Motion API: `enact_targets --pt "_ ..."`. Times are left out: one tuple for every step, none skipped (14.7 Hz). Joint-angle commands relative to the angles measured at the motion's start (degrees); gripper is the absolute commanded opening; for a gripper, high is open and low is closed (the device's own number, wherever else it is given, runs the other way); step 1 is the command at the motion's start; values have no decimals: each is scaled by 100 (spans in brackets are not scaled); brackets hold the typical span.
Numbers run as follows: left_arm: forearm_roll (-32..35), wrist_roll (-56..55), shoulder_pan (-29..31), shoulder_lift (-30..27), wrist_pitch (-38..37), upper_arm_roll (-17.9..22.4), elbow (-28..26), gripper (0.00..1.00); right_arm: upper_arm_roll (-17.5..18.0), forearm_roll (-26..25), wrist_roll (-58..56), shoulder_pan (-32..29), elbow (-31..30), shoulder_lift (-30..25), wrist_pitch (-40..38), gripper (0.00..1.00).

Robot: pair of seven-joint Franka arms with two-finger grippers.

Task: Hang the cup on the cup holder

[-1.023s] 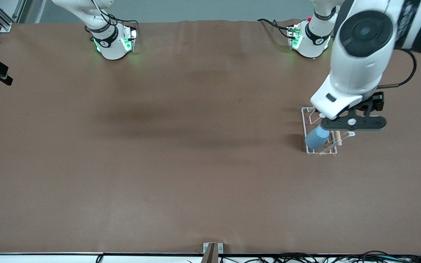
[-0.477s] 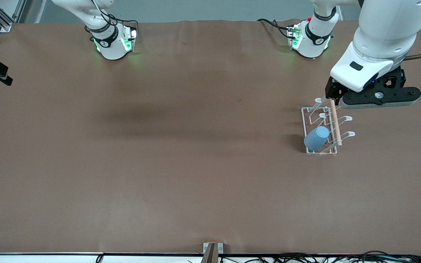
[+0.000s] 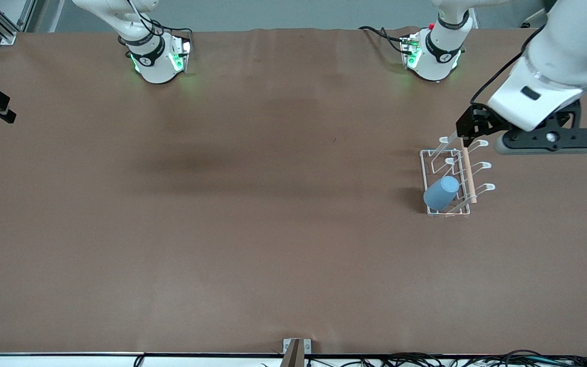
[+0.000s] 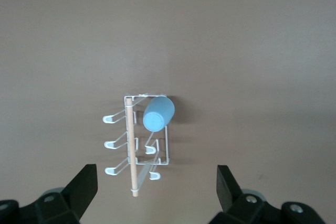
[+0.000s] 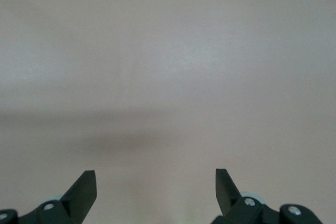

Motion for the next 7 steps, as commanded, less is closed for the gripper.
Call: enact_targets --pt "-665 227 -452 -473 121 1120 -372 100 80 -35 50 -115 -24 36 74 100" --pt "-762 323 -637 -596 129 1438 -538 100 72 -35 50 -115 -24 36 74 100" --pt "-806 394 -726 -710 147 1650 -722 100 72 -35 59 -107 -24 36 66 100" --pt "-833 473 -735 -833 164 1748 -889 100 72 -35 68 -98 -24 36 66 100" --pt "-955 526 -735 -991 243 1845 -1152 100 72 -35 76 -89 -24 36 66 100" --pt "-1087 578 -744 -1262 418 1985 -1538 100 72 -35 77 -89 -24 36 66 100" --pt "-1132 605 -753 -1500 576 2038 -1924 100 72 -35 77 -80 -24 36 66 100"
